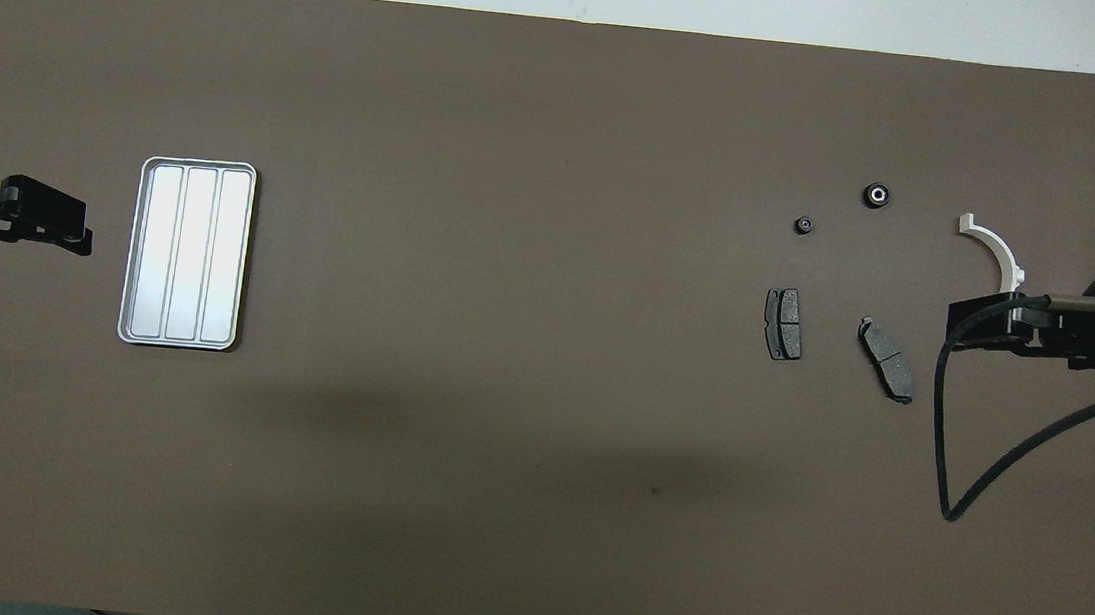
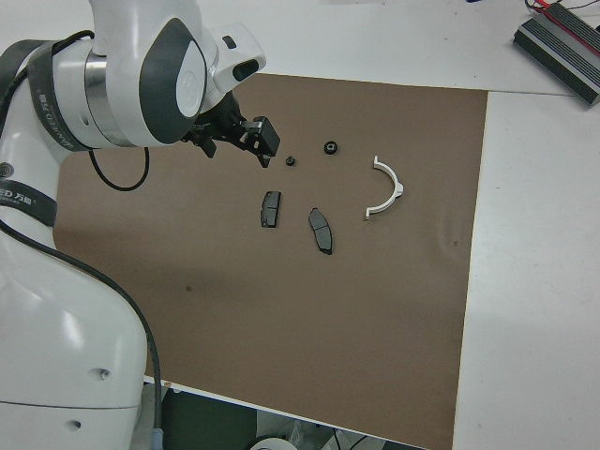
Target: Pick bearing gear from pile to tray
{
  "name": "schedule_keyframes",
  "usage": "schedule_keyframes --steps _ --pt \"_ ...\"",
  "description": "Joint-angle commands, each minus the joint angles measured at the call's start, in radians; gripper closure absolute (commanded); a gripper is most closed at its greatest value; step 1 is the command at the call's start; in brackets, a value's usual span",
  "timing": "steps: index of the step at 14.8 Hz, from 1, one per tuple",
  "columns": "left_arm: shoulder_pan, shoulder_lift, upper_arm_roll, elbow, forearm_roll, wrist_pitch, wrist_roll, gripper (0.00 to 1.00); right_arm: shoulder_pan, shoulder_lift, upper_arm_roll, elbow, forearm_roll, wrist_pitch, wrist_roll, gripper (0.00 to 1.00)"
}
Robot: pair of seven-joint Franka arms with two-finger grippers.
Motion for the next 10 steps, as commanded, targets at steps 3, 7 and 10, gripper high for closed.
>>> schedule_keyframes --steps 3,7,10 --pt "-0.006 -0.002 0.006 0.010 -0.011 -0.004 0.001 0.00 -0.016 -0.013 0.010 -0.010 0.028 -0.002 -0.008 0.00" --pt "-0.006 -0.002 0.006 0.010 -0.011 -0.004 0.001 0.00 -0.018 -0.016 0.010 -0.008 0.028 0.002 -0.017 0.00" --pt "-0.006 -0.002 0.006 0.010 -0.011 -0.004 0.001 0.00 -0.018 -0.019 0.010 -0.007 0.028 -0.002 -0.017 0.00"
